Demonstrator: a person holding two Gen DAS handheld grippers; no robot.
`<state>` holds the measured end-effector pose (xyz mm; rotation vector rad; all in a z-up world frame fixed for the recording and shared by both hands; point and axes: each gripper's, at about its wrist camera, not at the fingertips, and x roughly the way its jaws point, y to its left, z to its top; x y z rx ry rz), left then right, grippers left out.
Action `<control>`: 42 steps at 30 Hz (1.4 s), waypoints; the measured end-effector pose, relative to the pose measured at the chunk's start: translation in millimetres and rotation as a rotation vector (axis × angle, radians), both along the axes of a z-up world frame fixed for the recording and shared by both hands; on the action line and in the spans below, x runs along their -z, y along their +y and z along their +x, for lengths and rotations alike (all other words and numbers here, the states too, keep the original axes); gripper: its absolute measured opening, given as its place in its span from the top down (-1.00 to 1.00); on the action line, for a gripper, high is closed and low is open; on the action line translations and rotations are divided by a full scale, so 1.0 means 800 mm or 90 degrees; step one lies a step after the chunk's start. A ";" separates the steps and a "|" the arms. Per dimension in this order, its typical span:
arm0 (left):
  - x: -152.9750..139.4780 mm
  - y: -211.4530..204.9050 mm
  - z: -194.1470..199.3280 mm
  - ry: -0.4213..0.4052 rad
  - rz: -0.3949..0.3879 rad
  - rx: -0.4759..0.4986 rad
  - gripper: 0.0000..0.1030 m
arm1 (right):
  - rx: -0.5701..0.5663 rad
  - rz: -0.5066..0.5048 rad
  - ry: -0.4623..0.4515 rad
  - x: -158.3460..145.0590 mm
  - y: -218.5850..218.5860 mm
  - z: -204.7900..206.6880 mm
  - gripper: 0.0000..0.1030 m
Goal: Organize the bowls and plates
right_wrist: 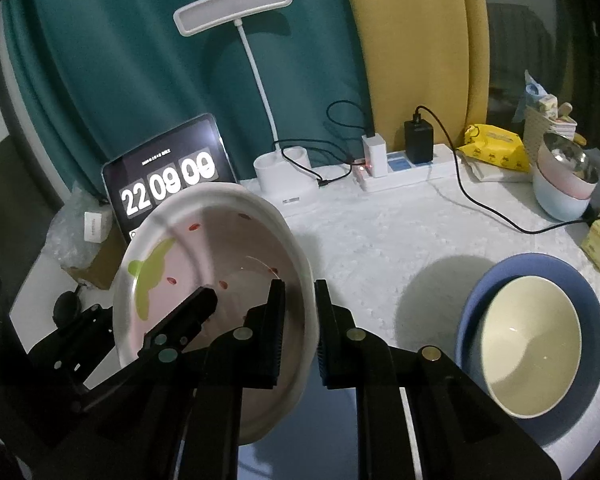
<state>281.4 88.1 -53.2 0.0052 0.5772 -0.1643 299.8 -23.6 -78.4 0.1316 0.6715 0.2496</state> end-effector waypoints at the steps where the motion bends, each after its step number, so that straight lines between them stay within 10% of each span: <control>1: -0.001 -0.002 -0.001 0.000 0.001 0.000 0.50 | -0.001 0.002 -0.001 -0.001 -0.003 -0.002 0.70; 42: -0.015 -0.167 -0.026 0.001 0.039 0.059 0.51 | 0.058 0.065 -0.029 -0.006 -0.169 -0.057 0.70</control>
